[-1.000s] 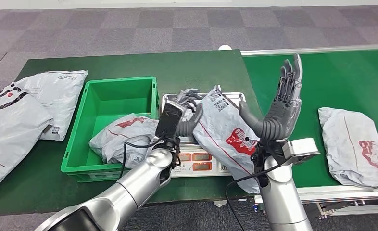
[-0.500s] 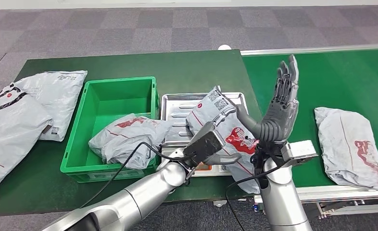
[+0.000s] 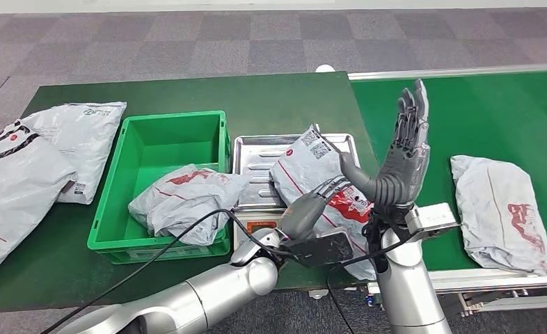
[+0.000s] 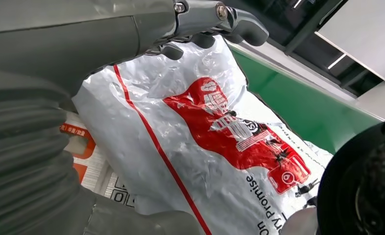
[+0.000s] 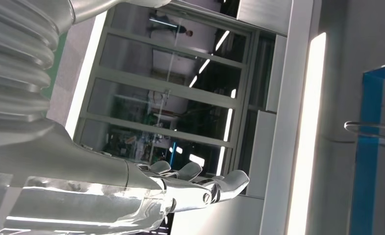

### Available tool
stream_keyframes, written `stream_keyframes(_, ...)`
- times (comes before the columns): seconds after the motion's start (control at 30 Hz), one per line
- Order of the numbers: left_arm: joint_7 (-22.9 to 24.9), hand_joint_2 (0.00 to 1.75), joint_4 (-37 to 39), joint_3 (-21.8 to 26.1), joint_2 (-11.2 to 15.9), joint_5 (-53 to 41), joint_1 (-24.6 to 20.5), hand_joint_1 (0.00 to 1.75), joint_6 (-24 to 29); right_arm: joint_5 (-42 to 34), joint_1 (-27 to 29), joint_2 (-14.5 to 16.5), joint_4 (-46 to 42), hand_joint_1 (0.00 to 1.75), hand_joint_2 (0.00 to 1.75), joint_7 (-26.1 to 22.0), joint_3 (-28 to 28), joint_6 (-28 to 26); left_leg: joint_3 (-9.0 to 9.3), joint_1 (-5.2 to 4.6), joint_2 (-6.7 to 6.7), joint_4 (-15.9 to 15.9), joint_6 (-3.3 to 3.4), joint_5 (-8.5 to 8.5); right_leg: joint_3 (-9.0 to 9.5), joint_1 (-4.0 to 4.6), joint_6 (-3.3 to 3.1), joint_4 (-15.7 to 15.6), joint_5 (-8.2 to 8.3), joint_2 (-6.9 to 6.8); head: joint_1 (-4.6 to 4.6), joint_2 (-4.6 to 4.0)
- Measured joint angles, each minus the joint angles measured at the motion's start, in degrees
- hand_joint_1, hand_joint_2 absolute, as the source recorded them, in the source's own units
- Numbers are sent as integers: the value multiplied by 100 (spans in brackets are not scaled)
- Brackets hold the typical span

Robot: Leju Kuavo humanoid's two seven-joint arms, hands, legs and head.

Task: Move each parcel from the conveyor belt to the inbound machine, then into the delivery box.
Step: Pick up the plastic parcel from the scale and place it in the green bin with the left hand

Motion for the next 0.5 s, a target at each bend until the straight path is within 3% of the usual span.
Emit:
stream_keyframes(0.1,282,175,3,-64,0,-280,-2,0,38,17,0,0,0,0,175,0,-1,10,0,0,0,0,0,0,0,0,0,0,0,0,0,-1)
stream_keyframes(0.27,1419,175,26,-329,2,-1472,57,0,-265,71,16,16,0,0,175,0,-25,70,0,0,0,0,0,0,0,0,0,0,0,0,0,-1)
stream_keyframes(0.5,2299,175,64,-408,2,-2012,155,0,-393,139,114,44,1,0,175,61,-115,79,0,0,1,0,0,-1,0,0,0,0,0,1,0,1)
